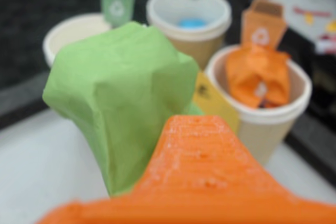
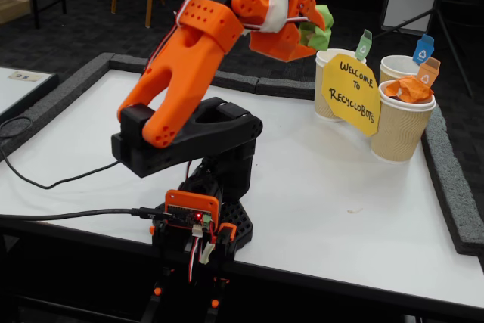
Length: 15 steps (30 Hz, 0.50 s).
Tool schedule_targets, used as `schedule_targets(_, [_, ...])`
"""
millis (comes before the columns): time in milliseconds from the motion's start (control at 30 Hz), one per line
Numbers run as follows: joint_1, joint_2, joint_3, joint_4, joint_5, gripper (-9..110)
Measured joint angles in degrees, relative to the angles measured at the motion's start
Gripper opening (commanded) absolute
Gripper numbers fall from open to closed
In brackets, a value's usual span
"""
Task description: Sort rubbish by color.
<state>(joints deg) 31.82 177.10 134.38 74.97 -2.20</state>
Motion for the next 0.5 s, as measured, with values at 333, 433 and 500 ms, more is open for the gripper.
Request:
schedule_targets(333, [-1.8, -0.3, -0.3, 3.0, 0.0, 0])
schedule_targets(433, [-3.3, -0.3, -1.7, 4.8, 0.0, 0])
schedule_targets(500, [-4.3, -0.3, -2.5, 5.6, 0.0, 0])
